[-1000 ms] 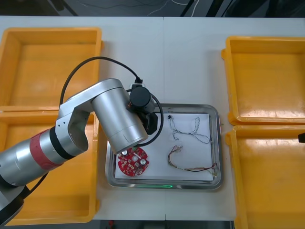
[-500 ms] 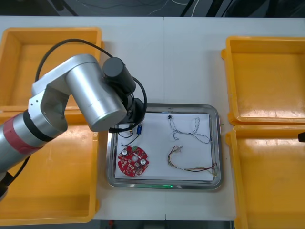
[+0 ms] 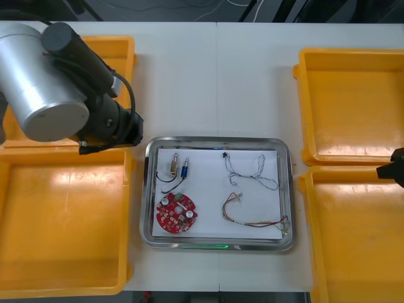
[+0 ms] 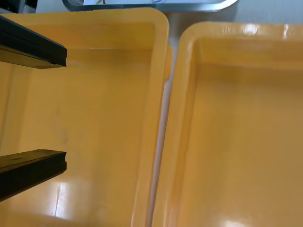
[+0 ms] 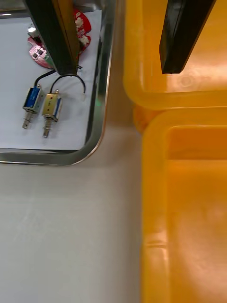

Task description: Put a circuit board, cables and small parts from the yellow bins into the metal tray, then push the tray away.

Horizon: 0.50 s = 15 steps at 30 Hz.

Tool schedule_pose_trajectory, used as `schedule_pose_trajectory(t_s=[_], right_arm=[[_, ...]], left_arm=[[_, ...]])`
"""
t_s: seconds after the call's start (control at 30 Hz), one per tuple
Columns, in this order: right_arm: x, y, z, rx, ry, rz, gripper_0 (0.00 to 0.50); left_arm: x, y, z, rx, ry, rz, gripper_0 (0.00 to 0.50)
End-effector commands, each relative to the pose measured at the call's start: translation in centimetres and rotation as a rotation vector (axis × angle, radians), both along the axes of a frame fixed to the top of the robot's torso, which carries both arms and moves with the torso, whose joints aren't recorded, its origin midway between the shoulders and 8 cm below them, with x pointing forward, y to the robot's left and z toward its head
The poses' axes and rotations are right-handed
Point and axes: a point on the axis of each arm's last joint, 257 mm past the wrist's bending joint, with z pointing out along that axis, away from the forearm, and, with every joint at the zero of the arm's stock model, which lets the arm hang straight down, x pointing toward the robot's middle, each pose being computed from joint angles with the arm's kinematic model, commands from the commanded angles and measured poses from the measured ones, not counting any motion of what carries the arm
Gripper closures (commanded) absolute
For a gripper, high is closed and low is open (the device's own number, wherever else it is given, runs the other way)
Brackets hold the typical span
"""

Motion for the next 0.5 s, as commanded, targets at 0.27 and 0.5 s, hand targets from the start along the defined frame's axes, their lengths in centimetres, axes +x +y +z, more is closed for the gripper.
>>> schedule_pose_trajectory(t_s=[0.27, 0.5], right_arm=[[-0.8, 8.5, 2.1, -0.137, -0.04, 0.343, 0.0], [-1.8, 13.4, 2.0, -0.188, -0.048, 0.527, 0.0]], left_arm=[[-1.0, 8.0, 6.2, 0.151, 0.003, 0.001, 0.0], [-2.7, 11.8, 8.1, 0.212, 0.064, 0.053, 0.0]])
